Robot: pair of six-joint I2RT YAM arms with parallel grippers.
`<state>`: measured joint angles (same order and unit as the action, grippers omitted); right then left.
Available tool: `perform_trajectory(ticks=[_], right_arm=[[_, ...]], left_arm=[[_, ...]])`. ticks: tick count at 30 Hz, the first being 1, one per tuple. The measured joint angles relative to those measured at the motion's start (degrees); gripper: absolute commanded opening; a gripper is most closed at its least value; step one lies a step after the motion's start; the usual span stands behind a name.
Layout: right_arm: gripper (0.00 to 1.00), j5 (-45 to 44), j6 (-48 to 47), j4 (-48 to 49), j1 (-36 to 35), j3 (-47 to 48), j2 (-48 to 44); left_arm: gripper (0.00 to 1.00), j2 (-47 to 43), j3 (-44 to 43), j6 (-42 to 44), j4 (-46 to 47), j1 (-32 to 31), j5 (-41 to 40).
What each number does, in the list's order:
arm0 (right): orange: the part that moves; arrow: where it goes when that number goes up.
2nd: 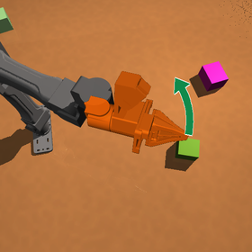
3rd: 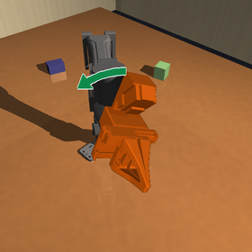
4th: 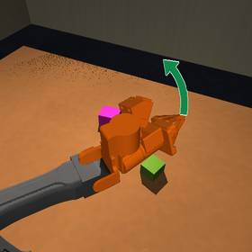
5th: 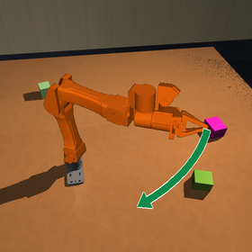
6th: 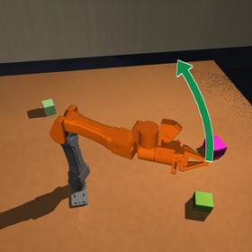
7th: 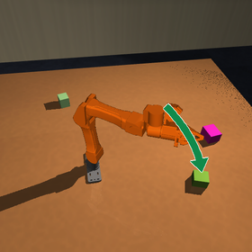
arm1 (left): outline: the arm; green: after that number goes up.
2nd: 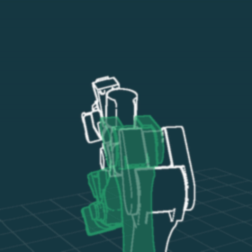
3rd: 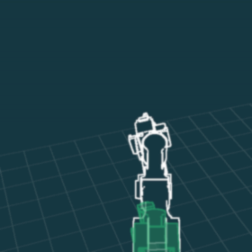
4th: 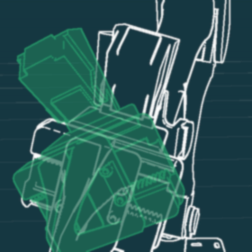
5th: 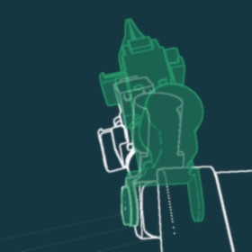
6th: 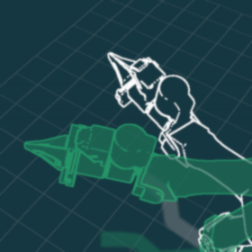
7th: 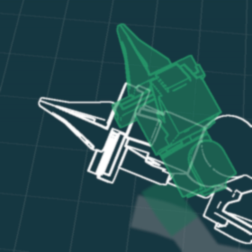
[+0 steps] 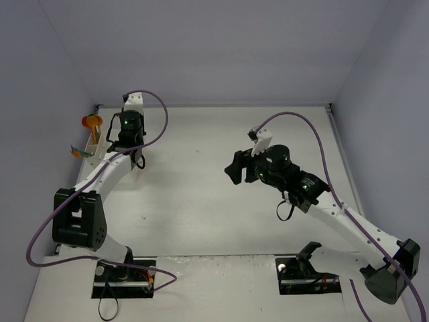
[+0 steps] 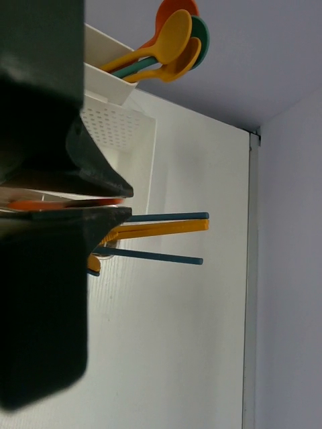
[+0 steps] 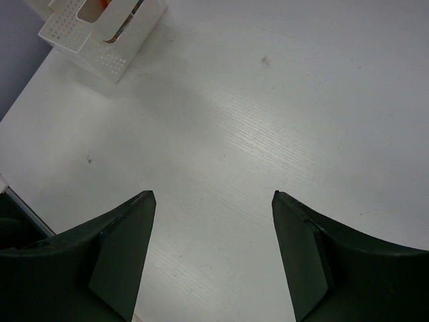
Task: Sort the eating utensils into containers
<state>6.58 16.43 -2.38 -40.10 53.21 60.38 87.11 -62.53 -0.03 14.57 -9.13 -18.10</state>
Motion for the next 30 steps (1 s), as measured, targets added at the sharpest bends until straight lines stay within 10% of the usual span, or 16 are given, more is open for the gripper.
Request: perform_trajectory(ticks=[5, 12, 20, 30], right_arm=[[0.68, -0.4, 0.0, -0.6, 0.0, 0.0, 0.0], [0.77, -2.6, -1.4, -3.7, 0.0, 2.0, 0.0], [1.00, -13.3, -6.9, -6.3, 0.4, 10.9, -2.3], [1.00, -33.4, -15.5, -6.8, 0.4, 16.2, -11.5]], left_arm=[[0.54, -0.8, 1.8, -0.7, 1.0, 0.1, 0.0], [0.62, -10.9, 2.4, -2.1, -4.0, 0.1, -0.1], [0.67, -26.3, -13.9, -6.3, -26.7, 0.1, 1.5], [0.84, -43.7, -19.2, -8.1, -49.7, -1.0, -1.3]])
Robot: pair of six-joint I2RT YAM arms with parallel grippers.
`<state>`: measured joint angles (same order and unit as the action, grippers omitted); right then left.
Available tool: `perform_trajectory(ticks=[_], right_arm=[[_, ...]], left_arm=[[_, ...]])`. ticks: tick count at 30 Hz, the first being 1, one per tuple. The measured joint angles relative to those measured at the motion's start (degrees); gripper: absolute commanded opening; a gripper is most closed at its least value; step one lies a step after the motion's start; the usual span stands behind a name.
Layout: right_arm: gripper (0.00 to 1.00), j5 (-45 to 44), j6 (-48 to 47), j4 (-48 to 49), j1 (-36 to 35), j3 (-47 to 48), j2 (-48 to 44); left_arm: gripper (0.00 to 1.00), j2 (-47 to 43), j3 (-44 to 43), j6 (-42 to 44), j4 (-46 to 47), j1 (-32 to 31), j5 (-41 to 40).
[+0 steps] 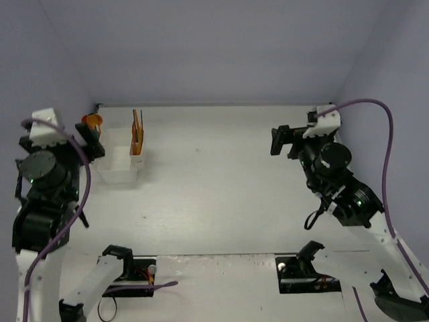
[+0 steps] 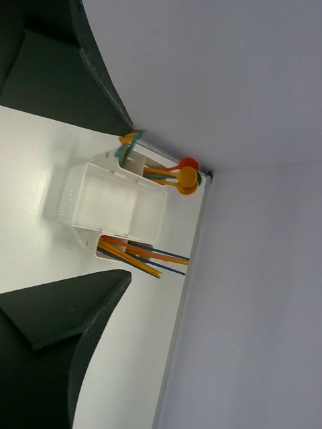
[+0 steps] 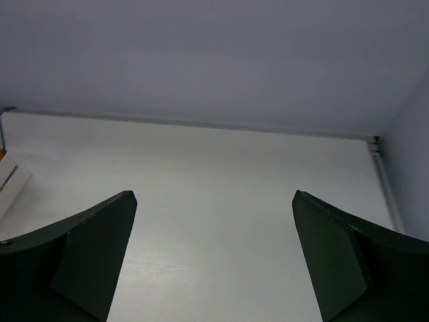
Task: Sort the eating utensils into containers
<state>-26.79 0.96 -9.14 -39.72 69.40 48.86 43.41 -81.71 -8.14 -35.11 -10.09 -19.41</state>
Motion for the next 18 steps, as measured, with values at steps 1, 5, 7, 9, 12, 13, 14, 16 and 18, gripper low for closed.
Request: perform_trajectory(ticks=[1, 5, 7, 9, 12, 13, 14, 16, 18], right_arm=[[1.00, -2.1, -0.8, -0.1, 0.0, 0.0, -1.0], [1.00, -9.2, -3.9, -0.1, 0.0, 0.1, -3.9], [1.00, -11.6, -5.3, -0.1, 0.0, 0.1, -4.5], [1.00, -12.9, -6.0, -0.2, 0.0, 0.1, -4.7], [1.00, -13.6, -6.5, -0.3, 0.0, 0.0, -4.7], [1.00, -13.7, -6.5, -0.3, 0.0, 0.0, -4.7], [1.00, -13.7, -6.5, -0.4, 0.0, 0.0, -4.7], [1.00, -13.7, -6.5, -0.5, 0.0, 0.0, -4.7], [1.00, -13.6, -6.4, -0.6, 0.0, 0.0, -4.6]], left_arm=[[0.86, -1.7, 0.0, 0.0, -1.4, -0.2, -0.5], [0.87, -9.1, 0.6, 0.3, -6.7, -0.5, -3.2], [0.87, -11.6, 0.9, 0.4, -9.5, -0.5, -4.4], [0.87, -12.9, 1.3, 0.5, -12.1, -0.5, -5.2], [0.87, -13.6, 2.6, 0.5, -15.4, -0.5, -6.1], [0.87, -13.6, 3.1, 0.5, -16.3, -0.5, -6.3], [0.87, -13.7, 3.6, 0.4, -17.1, -0.5, -6.4], [0.87, -13.7, 4.5, 0.4, -18.4, -0.5, -6.5], [0.87, -13.8, 4.8, 0.3, -19.3, -0.5, -6.7]])
